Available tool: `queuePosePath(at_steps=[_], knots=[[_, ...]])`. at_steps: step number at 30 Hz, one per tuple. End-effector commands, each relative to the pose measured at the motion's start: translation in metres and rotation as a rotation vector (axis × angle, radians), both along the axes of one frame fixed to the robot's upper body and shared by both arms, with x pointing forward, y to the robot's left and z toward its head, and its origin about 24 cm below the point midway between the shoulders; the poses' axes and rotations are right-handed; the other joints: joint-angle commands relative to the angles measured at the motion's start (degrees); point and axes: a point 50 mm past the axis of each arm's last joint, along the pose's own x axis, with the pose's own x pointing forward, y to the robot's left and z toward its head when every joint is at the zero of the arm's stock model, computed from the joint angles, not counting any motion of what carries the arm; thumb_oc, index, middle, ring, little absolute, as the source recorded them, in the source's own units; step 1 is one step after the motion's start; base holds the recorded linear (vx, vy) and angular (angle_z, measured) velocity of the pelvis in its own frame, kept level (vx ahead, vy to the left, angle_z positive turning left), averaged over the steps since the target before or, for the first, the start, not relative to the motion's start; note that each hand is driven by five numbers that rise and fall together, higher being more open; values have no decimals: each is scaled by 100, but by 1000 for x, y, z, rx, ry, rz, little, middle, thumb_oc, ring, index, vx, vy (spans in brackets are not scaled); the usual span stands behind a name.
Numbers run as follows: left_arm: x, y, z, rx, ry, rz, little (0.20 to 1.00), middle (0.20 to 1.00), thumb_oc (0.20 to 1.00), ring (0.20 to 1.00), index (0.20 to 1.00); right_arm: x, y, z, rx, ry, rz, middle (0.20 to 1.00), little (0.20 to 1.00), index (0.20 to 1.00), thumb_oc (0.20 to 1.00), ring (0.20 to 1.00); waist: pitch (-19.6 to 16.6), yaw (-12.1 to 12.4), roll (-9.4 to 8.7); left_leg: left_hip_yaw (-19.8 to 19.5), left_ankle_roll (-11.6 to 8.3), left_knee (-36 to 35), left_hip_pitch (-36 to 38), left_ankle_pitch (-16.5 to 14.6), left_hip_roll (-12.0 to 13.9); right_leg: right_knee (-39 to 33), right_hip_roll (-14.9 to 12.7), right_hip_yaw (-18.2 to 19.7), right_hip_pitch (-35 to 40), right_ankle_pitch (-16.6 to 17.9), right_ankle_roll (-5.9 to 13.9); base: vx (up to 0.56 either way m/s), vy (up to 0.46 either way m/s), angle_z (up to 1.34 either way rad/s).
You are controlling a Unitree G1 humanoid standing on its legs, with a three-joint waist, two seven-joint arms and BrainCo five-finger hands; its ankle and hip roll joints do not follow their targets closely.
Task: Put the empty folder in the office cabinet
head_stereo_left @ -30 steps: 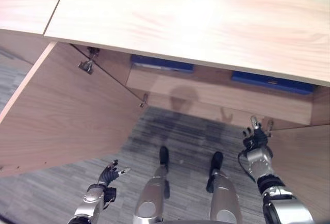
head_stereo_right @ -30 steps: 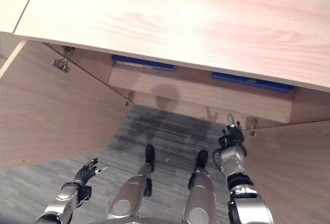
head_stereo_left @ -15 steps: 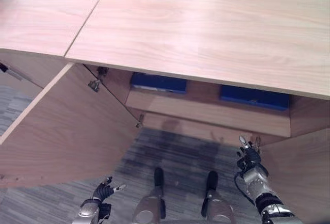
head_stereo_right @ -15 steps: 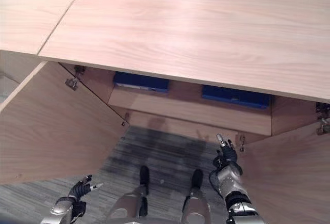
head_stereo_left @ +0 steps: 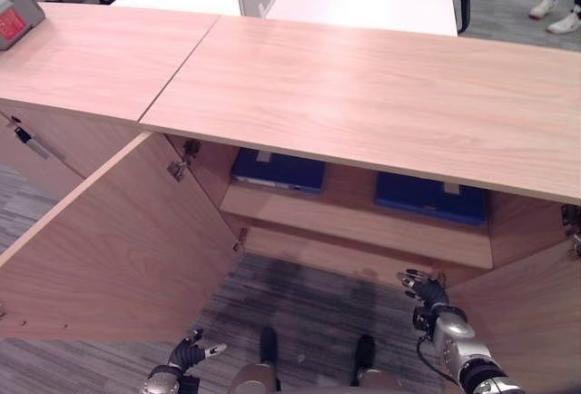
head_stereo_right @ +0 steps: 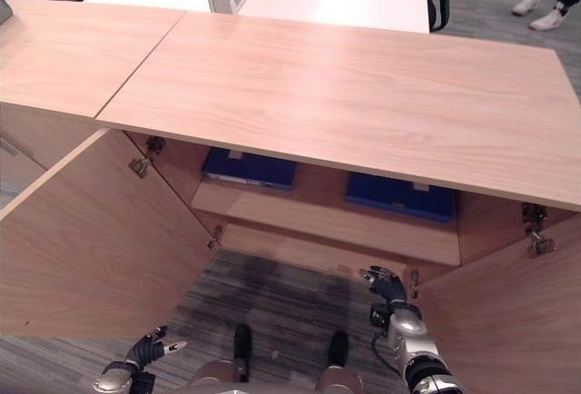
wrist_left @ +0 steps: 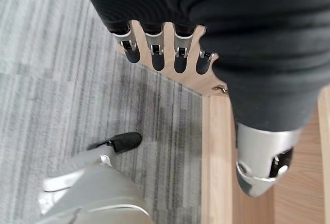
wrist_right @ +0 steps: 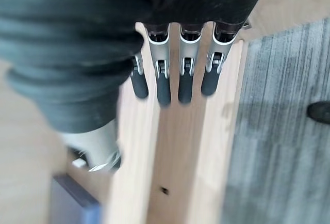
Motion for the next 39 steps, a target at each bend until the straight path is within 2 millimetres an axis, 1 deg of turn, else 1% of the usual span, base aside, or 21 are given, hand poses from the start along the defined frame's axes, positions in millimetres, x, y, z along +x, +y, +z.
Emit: queuePosePath(at_steps=[1,2,3,4,6,7,11,12,13,14,15,16,17,20,21,22,23,25,30,37,39], knots=[[25,8,11,40,-64,-30,1000,1000,1000,1000,1000,7,1,7,-31,-38,60,1000,1000,1000,1000,1000,367,66,74,-1299,33,252,381,-722,28,1588,143,1182,-63,-919,640,-85,-66,48],[29,9,13,41,-79,-27,1000,1000,1000,1000,1000,2,2,4,-29,-24,64,1000,1000,1000,1000,1000,339,56,94,-1396,39,297,273,-662,-2,1546,345,1582,-43,-1046,599,-62,-12,92],[29,9,13,41,-79,-26,1000,1000,1000,1000,1000,2,2,4,-29,-24,64,1000,1000,1000,1000,1000,341,66,89,-1385,38,302,281,-673,-2,1563,346,1594,-46,-1062,595,-37,-13,149],[31,8,14,35,-91,-20,1000,1000,1000,1000,1000,-3,2,0,-38,-4,67,1000,1000,1000,1000,1000,346,127,81,-1492,31,330,193,-631,-72,1362,404,1675,138,-1221,450,-33,-75,115],[31,7,12,41,-83,-6,1000,1000,1000,1000,1000,-10,6,-7,-67,41,100,1000,1000,1000,1000,1000,297,197,82,-1785,-65,295,39,-468,-145,1062,439,1494,384,-1426,243,-105,-180,50],[33,6,11,36,-85,30,1000,1000,1000,1000,1000,-16,7,-11,-107,81,137,1000,1000,1000,1000,1000,273,225,130,-1945,-210,224,-138,-256,-147,912,526,1459,444,-1510,175,-116,-164,64],[37,-1,8,12,-91,86,1000,1000,1000,1000,1000,-21,8,-15,-147,117,181,1000,1000,1000,1000,1000,284,232,218,-2224,-411,129,-590,73,-251,518,531,1201,520,-1432,80,-207,-123,120],[37,-5,6,6,-88,95,1000,1000,1000,1000,1000,-22,6,-16,-157,129,188,1000,1000,1000,1000,1000,313,233,246,-2153,-434,144,-687,113,-254,420,503,1118,552,-1386,62,-133,-3,122],[39,-9,5,-6,-85,101,1000,1000,1000,1000,1000,-20,4,-16,-179,138,200,1000,1000,1000,1000,1000,374,222,240,-1831,-434,189,-769,83,-198,356,419,1002,602,-1375,58,-275,65,140],[44,-13,6,-16,-97,94,1000,1000,1000,1000,1000,-20,2,-16,-206,158,215,1000,1000,1000,1000,1000,424,152,205,-731,-324,448,-847,62,69,295,263,758,570,-1249,58,-226,82,82],[45,-13,6,-17,-97,93,1000,1000,1000,1000,1000,-19,1,-16,-207,157,215,1000,1000,1000,1000,1000,415,159,213,-729,-322,456,-869,68,76,285,270,763,553,-1228,59,-286,116,93],[42,-13,6,-19,-94,91,1000,1000,1000,1000,1000,-24,-2,-18,-219,191,221,1000,1000,1000,1000,1000,380,90,182,-26,-324,822,-728,-72,455,309,112,433,467,-1093,30,-142,47,85],[42,-13,6,-19,-93,91,1000,1000,1000,1000,1000,-24,-2,-18,-219,192,222,1000,1000,1000,1000,1000,389,81,183,-34,-329,846,-721,-98,457,314,113,426,487,-1108,30,-179,59,93],[31,-10,1,-9,-56,99,1000,1000,1000,1000,1000,-45,-11,-28,-213,277,193,1000,1000,1000,1000,1000,249,42,110,-153,-449,1075,-167,-467,705,210,-158,-129,649,-912,26,-106,54,74],[31,-10,1,-9,-57,98,1000,1000,1000,1000,1000,-45,-11,-28,-213,277,193,1000,1000,1000,1000,1000,239,34,110,-163,-445,1069,-188,-448,699,199,-161,-139,637,-892,27,-124,152,91],[29,-10,0,-3,-47,98,1000,1000,1000,1000,1000,-51,-15,-30,-213,301,177,1000,1000,1000,1000,1000,180,-15,94,5,-515,1117,38,-435,874,164,-259,-415,708,-817,42,-73,108,93],[29,-10,0,-3,-47,98,1000,1000,1000,1000,1000,-51,-15,-30,-213,300,177,1000,1000,1000,1000,1000,170,-23,91,-4,-510,1107,18,-412,865,155,-265,-425,694,-798,43,-89,165,96],[25,-10,-2,-1,-21,73,1000,1000,1000,1000,1000,-63,-19,-34,-200,336,153,1000,1000,1000,1000,1000,29,-92,134,345,-575,792,347,-477,952,70,-293,-769,834,-728,111,-21,147,80],[24,-6,-2,30,5,29,1000,1000,1000,1000,1000,-68,-19,-37,-188,359,130,1000,1000,1000,1000,1000,-83,-33,79,356,-529,382,430,-504,708,101,-452,-947,936,-542,241,41,191,74],[34,2,4,59,-11,-4,1000,1000,1000,1000,1000,-68,-9,-40,-159,369,120,1000,1000,1000,1000,1000,-132,120,-131,18,-211,314,274,-784,171,146,-951,-1107,905,-184,525,21,209,25],[34,5,5,72,-7,-7,1000,1000,1000,1000,1000,-66,-1,-42,-137,367,124,1000,1000,1000,1000,1000,-61,170,-139,34,-35,260,368,-884,1,615,-1102,-1059,750,-192,532,45,281,25]])
